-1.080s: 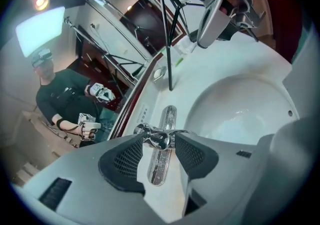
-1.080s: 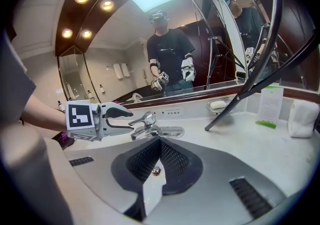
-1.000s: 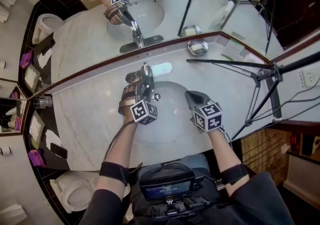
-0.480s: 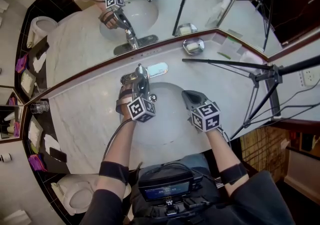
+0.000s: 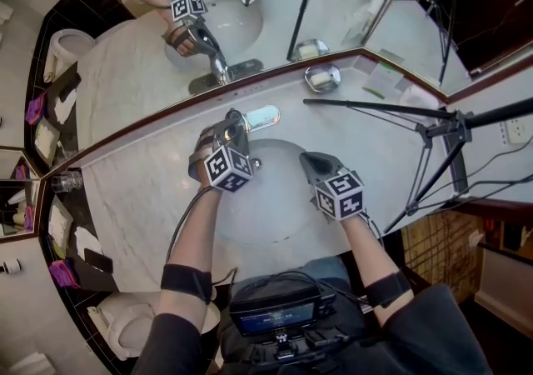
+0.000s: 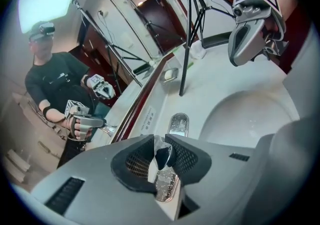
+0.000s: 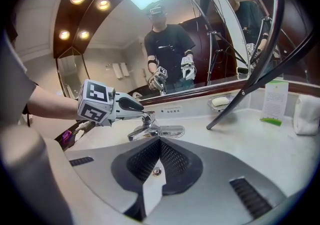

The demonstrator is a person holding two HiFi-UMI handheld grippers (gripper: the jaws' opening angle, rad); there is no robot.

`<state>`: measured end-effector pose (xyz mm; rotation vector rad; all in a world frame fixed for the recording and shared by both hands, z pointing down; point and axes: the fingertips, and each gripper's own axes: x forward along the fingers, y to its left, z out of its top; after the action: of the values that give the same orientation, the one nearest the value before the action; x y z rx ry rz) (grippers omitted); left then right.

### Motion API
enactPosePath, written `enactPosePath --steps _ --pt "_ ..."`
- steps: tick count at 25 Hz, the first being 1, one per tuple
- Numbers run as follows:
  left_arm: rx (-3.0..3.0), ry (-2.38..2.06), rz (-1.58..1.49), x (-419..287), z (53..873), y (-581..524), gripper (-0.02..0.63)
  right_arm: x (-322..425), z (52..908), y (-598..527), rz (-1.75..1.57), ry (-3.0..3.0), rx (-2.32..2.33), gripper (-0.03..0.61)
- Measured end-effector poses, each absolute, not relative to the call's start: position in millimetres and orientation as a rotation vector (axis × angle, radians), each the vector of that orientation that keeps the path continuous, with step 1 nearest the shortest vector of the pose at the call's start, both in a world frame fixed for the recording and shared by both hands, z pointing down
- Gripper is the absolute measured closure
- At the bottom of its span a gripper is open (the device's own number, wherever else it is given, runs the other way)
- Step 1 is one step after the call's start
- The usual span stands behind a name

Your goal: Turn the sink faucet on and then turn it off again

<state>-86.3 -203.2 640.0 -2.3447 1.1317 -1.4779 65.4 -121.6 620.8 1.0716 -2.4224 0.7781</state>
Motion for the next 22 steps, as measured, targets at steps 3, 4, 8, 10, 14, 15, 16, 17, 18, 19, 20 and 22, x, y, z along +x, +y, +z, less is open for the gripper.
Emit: enactPosePath --steps 3,4,8,10,14,15,16,17,18,19,20,22 --pt "-2.366 1.093 -1.489 -84.7 642.3 -203.3 0.535 65.5 621.2 -123.8 0.778 -2.426 1.074 0.560" --pt "-2.369 1.073 -1.495 -84.4 642.9 -203.5 0.535 65.3 621.0 -124.5 0.777 -2.426 1.074 0.560" --pt "-2.417 1.043 -1.505 -84.5 642.4 -207.3 0.535 63.4 621.5 -124.5 0.782 -2.427 1.072 0.558" --pt "-2.445 1.027 -1.511 -84.6 641.8 -208.7 0.535 63.0 622.1 -123.3 0.787 -2.424 1.071 0.558" --pt "-2.450 0.994 -1.521 -84.2 642.3 -208.5 0.535 63.4 624.6 -123.0 0.790 -2.420 1.067 0.559" --pt "-2.448 0.999 -1.520 -84.1 642.4 -208.8 0.535 63.5 625.2 -123.4 0.792 -2.420 1.066 0.560" --pt "-2.448 1.008 -1.518 -84.1 642.4 -209.1 0.535 63.3 625.6 -123.6 0.795 -2.421 1.065 0.559" --pt "-2.448 1.018 -1.516 -84.1 642.5 -209.1 0.535 63.0 625.7 -123.7 0.796 -2.421 1.064 0.558" --pt "-2.448 1.027 -1.515 -84.5 642.6 -208.8 0.535 62.2 625.5 -123.7 0.796 -2.422 1.062 0.560" --pt "-2.446 1.034 -1.517 -85.1 642.4 -208.3 0.535 61.1 624.8 -123.7 0.795 -2.424 1.060 0.559" --pt "-2.441 1.038 -1.520 -85.8 642.2 -207.5 0.535 59.9 623.8 -123.6 0.792 -2.426 1.057 0.560" --pt "-2.427 1.044 -1.529 -86.9 641.6 -205.4 0.535 58.0 621.2 -123.8 0.787 -2.431 1.053 0.560"
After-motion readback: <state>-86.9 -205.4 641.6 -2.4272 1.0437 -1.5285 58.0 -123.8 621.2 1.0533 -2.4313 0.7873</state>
